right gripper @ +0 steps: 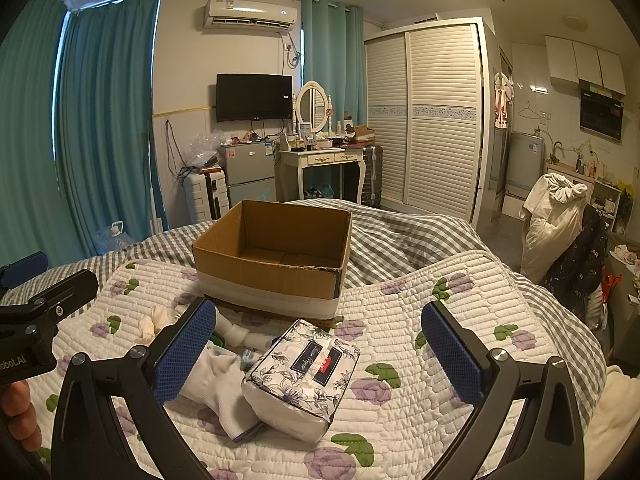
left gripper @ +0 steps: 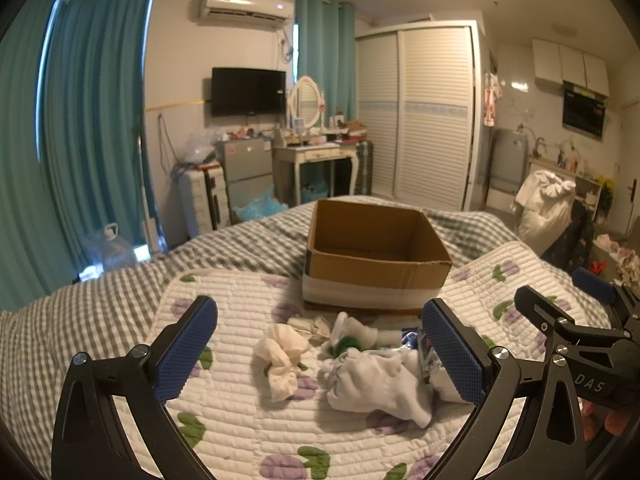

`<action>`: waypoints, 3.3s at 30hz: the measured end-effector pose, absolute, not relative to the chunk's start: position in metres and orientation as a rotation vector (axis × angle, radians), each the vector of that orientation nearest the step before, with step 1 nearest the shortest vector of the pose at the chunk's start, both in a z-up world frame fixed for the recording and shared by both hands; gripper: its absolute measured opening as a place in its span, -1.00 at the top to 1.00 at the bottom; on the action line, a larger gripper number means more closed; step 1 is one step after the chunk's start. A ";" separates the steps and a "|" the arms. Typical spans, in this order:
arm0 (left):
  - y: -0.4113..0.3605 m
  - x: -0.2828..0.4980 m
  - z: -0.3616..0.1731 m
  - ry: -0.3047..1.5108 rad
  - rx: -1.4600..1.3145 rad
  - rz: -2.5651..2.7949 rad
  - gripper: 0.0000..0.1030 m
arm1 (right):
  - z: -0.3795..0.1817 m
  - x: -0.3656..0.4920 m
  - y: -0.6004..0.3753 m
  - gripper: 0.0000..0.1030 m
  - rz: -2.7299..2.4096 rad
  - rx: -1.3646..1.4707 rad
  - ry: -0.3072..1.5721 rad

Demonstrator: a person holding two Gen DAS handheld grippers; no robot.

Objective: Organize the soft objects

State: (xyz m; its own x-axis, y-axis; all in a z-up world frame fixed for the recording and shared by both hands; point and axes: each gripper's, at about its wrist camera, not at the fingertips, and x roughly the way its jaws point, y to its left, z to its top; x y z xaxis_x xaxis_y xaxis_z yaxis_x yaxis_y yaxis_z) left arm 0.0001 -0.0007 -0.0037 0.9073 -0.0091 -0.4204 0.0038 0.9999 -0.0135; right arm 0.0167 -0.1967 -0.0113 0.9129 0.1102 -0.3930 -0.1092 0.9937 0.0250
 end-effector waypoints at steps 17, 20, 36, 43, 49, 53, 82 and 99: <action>-0.001 0.000 -0.004 0.433 -0.014 -0.007 -1.00 | -0.011 0.017 -0.196 -1.00 0.114 0.003 0.405; -0.002 0.000 -0.003 0.433 -0.018 -0.008 -1.00 | -0.011 0.017 -0.196 -1.00 0.114 0.002 0.405; -0.022 0.021 -0.035 0.587 0.020 0.030 -1.00 | -0.046 0.035 -0.192 -1.00 0.111 -0.044 0.518; -0.018 0.037 -0.070 0.688 0.006 0.039 -1.00 | -0.093 0.061 -0.182 -0.97 0.143 -0.038 0.651; -0.014 0.048 -0.087 0.747 -0.014 0.036 -1.00 | -0.120 0.083 -0.187 -0.92 0.143 0.023 0.755; -0.020 0.052 -0.096 0.772 0.015 0.032 -1.00 | -0.133 0.093 -0.185 -0.76 0.183 0.050 0.804; -0.064 0.077 -0.126 0.798 0.130 -0.093 0.07 | -0.094 0.082 -0.228 -0.28 0.224 0.134 0.705; -0.070 0.050 -0.021 0.601 0.113 -0.096 0.17 | -0.012 0.054 -0.245 -0.27 0.310 0.092 0.525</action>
